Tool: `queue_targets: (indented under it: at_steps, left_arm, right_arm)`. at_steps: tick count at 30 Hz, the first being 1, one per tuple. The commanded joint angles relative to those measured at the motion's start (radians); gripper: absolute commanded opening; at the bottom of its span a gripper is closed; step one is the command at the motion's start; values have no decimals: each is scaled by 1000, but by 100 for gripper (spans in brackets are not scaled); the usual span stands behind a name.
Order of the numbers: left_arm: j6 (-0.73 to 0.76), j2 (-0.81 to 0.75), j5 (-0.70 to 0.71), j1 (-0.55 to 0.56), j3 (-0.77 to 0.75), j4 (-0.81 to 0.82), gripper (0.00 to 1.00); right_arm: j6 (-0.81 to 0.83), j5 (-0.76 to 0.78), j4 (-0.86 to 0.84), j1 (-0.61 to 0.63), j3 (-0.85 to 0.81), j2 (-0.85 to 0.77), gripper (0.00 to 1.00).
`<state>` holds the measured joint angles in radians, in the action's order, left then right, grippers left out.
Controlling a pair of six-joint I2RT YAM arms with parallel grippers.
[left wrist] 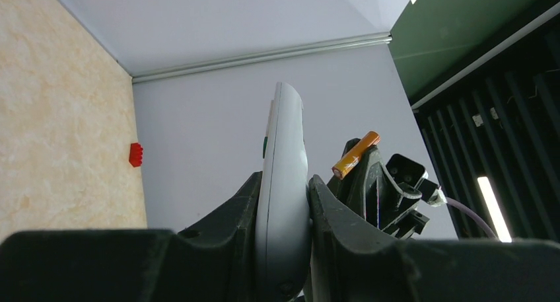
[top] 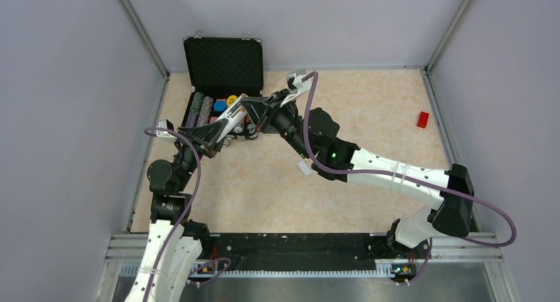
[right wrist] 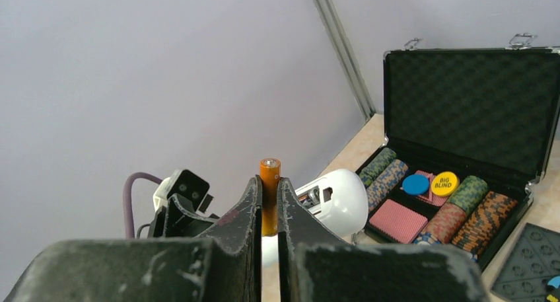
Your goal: Load the batteries into the remote control
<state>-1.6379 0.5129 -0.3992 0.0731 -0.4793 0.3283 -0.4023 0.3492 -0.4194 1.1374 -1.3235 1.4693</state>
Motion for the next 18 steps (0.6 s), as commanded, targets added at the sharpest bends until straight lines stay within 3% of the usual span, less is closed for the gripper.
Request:
queue_targets:
  at_steps: [1,18]
  left_arm:
    - [-52,-7,23,2,-54,38,0]
    - [-74,-14,42,2,-40,59,0]
  right_arm:
    - [35,2,-41,10,-74,46,1]
    - [80,79,-85,36,-80,122,3]
